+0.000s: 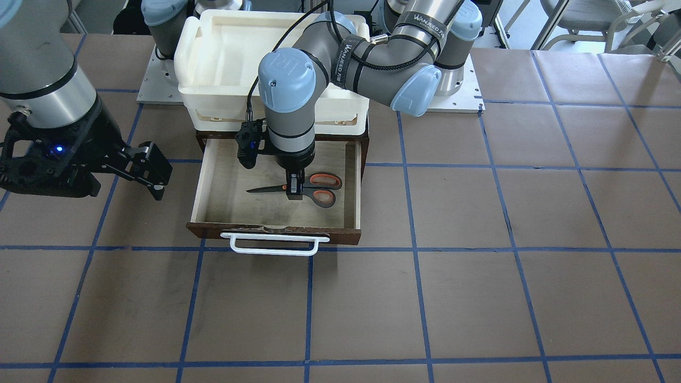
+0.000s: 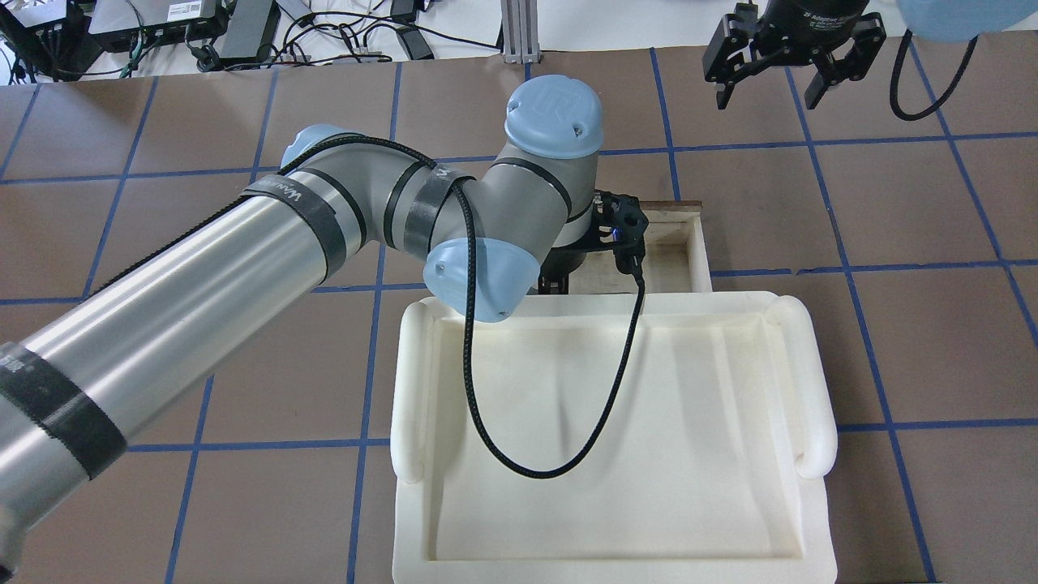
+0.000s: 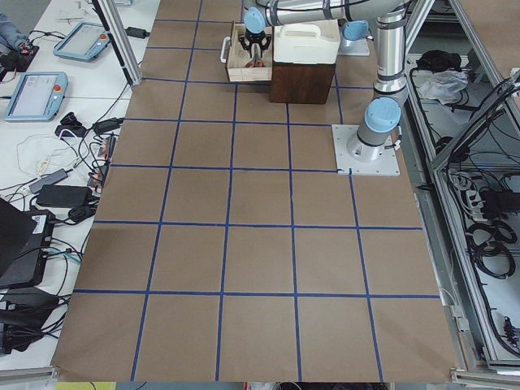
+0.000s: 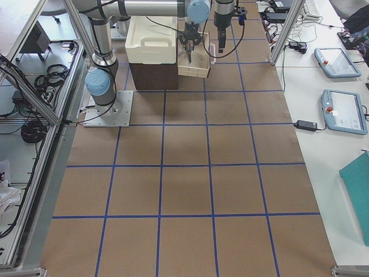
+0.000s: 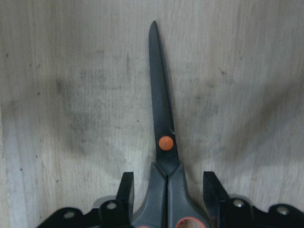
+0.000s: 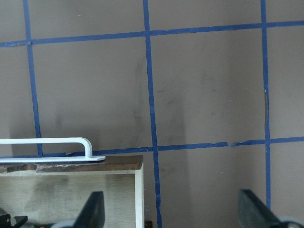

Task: Place scissors in drawer with both arms

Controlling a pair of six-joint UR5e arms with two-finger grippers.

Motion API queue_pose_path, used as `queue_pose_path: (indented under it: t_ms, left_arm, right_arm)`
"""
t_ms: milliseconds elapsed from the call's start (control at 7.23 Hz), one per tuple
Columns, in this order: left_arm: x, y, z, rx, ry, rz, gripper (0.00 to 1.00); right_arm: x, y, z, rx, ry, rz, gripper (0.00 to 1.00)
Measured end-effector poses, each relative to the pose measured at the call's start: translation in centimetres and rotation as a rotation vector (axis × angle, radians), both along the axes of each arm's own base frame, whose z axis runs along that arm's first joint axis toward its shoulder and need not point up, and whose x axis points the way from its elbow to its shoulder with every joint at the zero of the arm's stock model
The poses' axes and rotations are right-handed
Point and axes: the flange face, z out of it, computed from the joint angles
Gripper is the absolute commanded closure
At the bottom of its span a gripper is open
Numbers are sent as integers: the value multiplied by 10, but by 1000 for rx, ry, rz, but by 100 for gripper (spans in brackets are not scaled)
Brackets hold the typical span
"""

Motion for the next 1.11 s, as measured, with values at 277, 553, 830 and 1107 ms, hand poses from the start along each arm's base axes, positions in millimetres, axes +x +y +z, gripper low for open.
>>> queue_pose_path:
  t_ms: [277,553,830,1107]
  left_arm:
    - [-2,-5,7,-53,27,-3,21]
    - [1,-14,34,-141,74,4,21]
    - [15,-21,67,-203,106,32,21]
    - [38,-24,102,-223,139,99,21]
  right_arm:
    - [-1,3,-1,5,30,3,0]
    - [2,6,1,9,64,11,0]
    - [9,12,3,21,64,22,0]
    - [26,18,6,17,57,50,0]
